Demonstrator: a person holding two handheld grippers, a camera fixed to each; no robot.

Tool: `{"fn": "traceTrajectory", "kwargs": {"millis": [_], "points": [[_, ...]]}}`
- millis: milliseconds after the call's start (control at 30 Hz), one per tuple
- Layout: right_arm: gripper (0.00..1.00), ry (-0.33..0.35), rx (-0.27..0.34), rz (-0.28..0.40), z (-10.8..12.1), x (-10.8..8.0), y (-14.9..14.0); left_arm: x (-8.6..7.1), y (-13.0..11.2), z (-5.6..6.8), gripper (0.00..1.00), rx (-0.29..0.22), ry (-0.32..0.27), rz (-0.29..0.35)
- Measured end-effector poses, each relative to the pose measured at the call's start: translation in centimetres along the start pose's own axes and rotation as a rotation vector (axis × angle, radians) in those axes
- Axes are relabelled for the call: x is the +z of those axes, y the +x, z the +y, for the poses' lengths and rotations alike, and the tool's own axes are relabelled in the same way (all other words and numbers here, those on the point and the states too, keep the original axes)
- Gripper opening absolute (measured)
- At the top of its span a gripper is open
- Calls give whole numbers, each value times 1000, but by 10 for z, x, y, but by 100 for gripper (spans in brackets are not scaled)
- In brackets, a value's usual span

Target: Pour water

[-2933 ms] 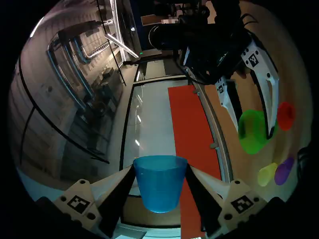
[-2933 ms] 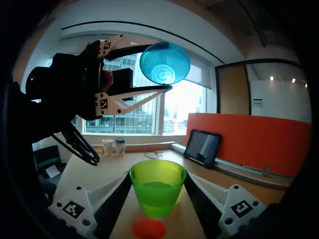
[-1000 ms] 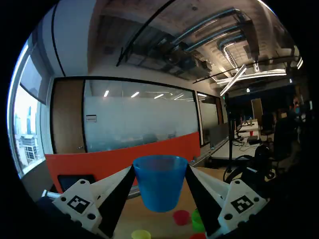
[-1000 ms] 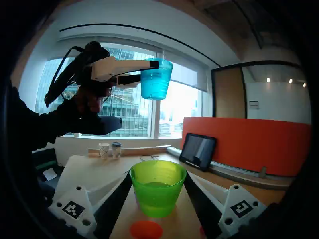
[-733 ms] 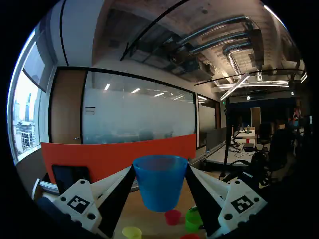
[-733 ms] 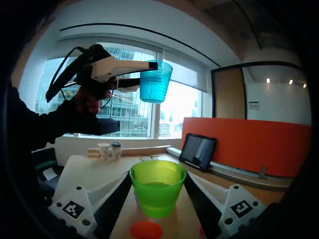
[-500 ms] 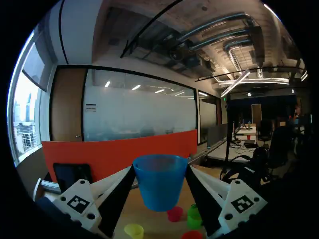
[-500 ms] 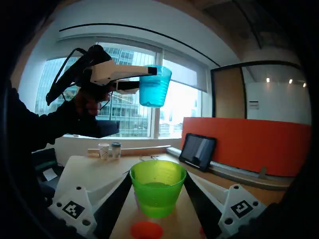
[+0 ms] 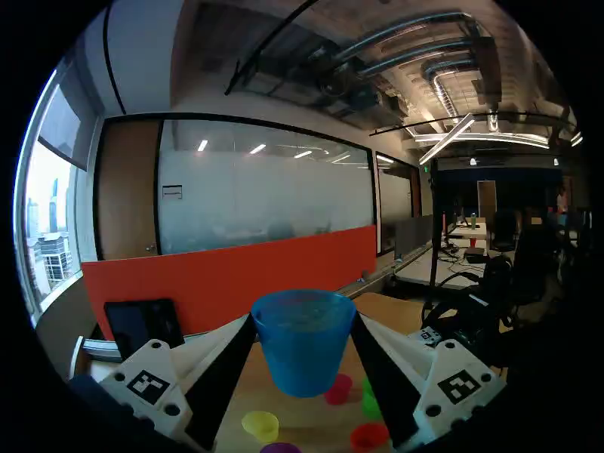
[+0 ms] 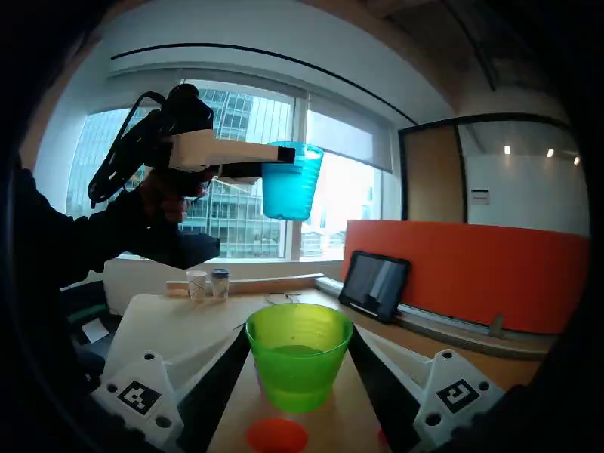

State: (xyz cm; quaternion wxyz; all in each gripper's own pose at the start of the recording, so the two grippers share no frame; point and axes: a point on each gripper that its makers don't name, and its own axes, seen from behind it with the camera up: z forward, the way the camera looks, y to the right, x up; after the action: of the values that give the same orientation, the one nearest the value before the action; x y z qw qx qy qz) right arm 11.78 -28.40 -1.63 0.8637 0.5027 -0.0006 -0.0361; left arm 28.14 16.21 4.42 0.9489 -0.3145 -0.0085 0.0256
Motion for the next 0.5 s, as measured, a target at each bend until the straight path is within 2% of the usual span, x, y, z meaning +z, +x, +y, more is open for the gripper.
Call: {"fn": "traceTrajectory", "kwargs": {"millis": [500], "points": [[92, -54, 5, -66, 25, -25, -8, -8, -56, -5, 88, 17, 15, -62]]}}
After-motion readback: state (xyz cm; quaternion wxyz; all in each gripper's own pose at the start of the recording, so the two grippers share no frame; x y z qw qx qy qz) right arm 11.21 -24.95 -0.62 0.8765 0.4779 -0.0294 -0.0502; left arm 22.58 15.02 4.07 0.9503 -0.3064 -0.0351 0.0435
